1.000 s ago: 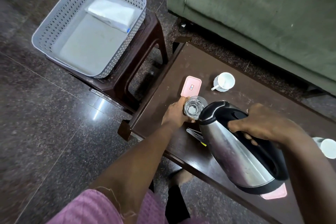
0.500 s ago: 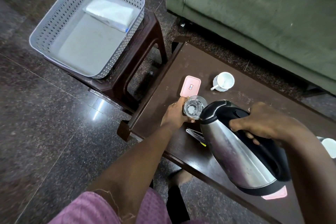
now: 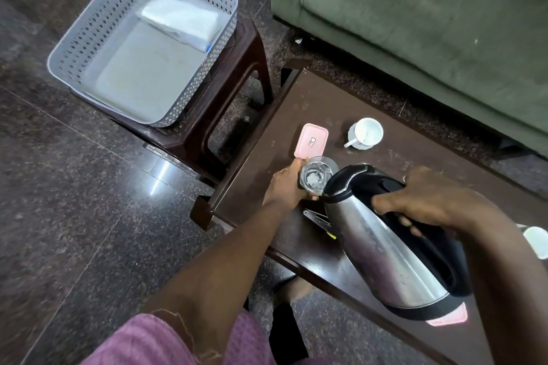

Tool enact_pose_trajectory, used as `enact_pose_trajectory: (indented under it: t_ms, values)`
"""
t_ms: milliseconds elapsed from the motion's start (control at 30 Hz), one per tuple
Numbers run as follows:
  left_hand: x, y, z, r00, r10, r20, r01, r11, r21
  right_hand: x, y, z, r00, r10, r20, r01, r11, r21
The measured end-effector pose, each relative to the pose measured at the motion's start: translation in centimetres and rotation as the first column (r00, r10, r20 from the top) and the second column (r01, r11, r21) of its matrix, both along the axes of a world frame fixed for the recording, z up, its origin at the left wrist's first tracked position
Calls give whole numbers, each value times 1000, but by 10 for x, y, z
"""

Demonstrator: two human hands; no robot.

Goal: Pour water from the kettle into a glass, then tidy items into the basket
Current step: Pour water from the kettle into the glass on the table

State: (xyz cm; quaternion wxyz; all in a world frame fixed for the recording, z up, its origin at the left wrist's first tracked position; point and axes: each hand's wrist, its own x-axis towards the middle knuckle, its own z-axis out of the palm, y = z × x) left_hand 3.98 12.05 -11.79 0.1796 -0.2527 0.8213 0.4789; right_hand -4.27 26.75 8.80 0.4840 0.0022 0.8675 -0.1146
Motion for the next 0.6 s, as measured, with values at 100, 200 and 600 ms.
enact_pose_trajectory:
  t_ms: [100, 200, 600]
  values:
    - [0, 0, 1, 1000, -4, 0, 4, 1000, -8, 1, -1, 1, 1000, 0, 6, 0, 1000, 4]
    - [1, 0, 1, 1000, 0, -2, 0, 1000, -5, 1, -1, 1, 1000, -2, 0, 2, 1000, 7]
    - [1, -1, 0, 1000, -20, -12, 20, 1000, -6, 0, 2, -3, 1000, -23, 7, 23, 1000, -19]
